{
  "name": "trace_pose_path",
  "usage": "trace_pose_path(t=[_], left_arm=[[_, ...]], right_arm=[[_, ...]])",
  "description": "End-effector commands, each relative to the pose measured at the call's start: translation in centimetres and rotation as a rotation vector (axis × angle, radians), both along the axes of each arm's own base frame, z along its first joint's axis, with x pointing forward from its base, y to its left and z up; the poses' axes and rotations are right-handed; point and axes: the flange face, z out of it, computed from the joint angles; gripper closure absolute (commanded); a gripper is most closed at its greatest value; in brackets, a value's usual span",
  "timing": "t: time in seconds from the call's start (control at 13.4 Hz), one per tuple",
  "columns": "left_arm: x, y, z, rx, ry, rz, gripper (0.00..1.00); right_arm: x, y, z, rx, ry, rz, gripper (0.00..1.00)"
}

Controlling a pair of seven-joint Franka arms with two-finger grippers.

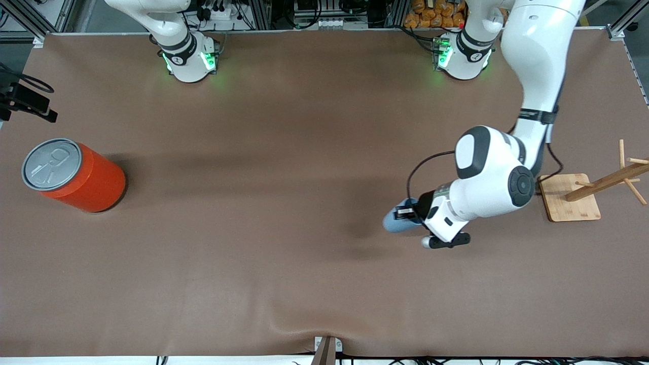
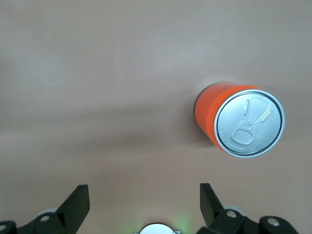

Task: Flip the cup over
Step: 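Carry the blue cup with the left gripper toward the wooden stand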

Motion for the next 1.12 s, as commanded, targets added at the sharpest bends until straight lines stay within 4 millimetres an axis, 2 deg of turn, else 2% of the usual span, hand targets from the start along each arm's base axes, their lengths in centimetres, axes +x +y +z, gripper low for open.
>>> trace_pose_path(t=[0.0, 0.15, 0.37, 0.6, 0.9, 1.05], left_arm=[[-1.1, 4.4, -0.1, 0.143, 0.028, -0.058, 1.0], [-1.4, 8.0, -2.0, 0.259, 0.038, -0.088, 1.0], [-2.3, 14.8, -4.7, 0.26, 0.072, -0.065, 1.0], [-4.0, 19.7, -6.6, 0.246, 0.055, -0.105, 1.0], [-4.5, 20.1, -7.0, 0.251, 0.059, -0.115, 1.0], [-4.8, 20.6, -7.2, 0.314, 0.053, -0.163, 1.0]], right_arm=[[-0.4, -0.1, 0.4, 0.015, 0.004, 0.006, 0.0], [-0.1, 0.5, 0.3, 0.019, -0.003, 0.016, 0.0], [0.0, 1.0, 0.0, 0.019, 0.003, 0.025, 0.0], [0.2, 1.1, -0.1, 0.019, 0.007, 0.026, 0.0], [0.1, 0.6, -0.2, 0.02, 0.01, 0.019, 0.0], [0.1, 0.6, 0.0, 0.019, 0.005, 0.017, 0.0]])
